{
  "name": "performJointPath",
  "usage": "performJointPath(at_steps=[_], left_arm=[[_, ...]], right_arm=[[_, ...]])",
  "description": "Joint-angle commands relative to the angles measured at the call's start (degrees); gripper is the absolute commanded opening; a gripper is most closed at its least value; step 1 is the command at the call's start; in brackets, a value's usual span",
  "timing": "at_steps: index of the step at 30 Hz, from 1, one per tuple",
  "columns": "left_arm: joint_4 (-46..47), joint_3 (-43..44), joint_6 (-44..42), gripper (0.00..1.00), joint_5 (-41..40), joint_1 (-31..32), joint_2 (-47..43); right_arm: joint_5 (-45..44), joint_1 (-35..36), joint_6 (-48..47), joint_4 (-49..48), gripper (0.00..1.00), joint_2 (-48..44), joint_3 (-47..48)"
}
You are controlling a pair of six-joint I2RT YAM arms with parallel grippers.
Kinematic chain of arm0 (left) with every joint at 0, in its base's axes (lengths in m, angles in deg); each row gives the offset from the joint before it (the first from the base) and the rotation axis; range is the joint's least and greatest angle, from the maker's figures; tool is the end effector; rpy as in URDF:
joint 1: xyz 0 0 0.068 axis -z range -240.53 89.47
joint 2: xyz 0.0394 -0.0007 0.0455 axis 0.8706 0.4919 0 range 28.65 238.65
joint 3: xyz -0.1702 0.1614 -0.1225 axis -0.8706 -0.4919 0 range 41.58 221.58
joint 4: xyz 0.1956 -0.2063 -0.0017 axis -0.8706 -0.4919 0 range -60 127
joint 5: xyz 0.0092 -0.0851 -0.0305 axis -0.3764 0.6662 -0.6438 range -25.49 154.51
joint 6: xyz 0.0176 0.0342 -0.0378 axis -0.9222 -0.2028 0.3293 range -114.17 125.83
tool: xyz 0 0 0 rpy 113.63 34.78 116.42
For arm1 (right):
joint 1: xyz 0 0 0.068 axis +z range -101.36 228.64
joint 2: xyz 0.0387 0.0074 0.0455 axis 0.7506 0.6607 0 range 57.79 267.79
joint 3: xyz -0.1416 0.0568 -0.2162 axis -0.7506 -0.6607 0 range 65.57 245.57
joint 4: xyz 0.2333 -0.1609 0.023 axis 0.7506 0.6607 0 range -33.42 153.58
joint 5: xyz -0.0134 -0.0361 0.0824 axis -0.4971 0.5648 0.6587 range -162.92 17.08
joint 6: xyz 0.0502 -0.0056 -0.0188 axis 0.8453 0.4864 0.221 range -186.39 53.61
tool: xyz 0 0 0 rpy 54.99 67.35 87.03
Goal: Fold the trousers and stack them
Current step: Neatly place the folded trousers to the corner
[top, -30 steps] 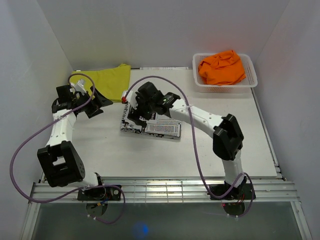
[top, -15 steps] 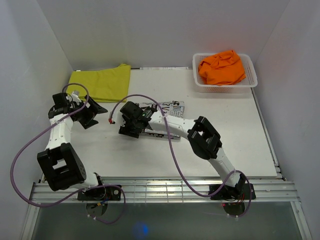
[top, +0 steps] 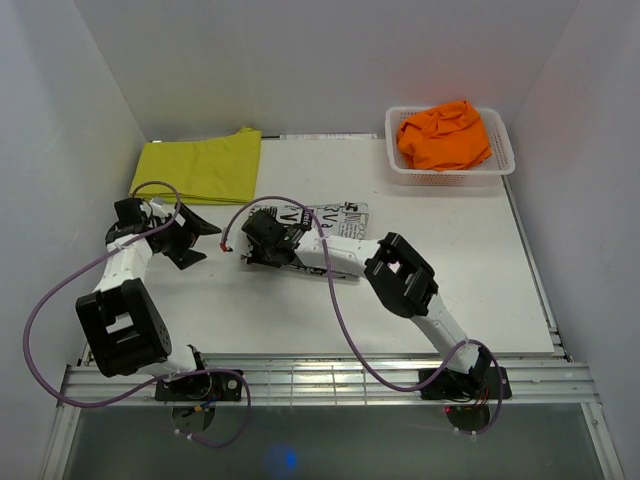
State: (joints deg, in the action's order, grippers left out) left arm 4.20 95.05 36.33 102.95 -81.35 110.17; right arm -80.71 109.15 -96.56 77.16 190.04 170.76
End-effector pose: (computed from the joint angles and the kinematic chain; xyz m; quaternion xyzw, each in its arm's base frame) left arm 0.2862 0.0853 0.2037 -0.3211 0.8596 -0.3375 0.2099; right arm 0.2664 0.4612 0.1529 -0.6445 0.6713 0.0331 0.3645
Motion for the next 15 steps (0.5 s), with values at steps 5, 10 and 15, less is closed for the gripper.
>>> performJointPath(at_steps=[5,10,15], left_arm=[[6.23,-6.09,2.01,0.98,4.01,0.25,-1.27],[11.17,-8.65,4.47,0.98,3.93,3.49,0.75],[14.42,-6.98,6.58,0.98,2.0,6.84,4.35]], right_arm=[[7.17,-0.13,1.87,-0.1,0.08,-4.0,-3.49],[11.92,-0.92,3.63,1.31,0.08,-6.12,-3.67],[13.24,-1.36,3.63,1.48,0.08,-7.18,-4.81]])
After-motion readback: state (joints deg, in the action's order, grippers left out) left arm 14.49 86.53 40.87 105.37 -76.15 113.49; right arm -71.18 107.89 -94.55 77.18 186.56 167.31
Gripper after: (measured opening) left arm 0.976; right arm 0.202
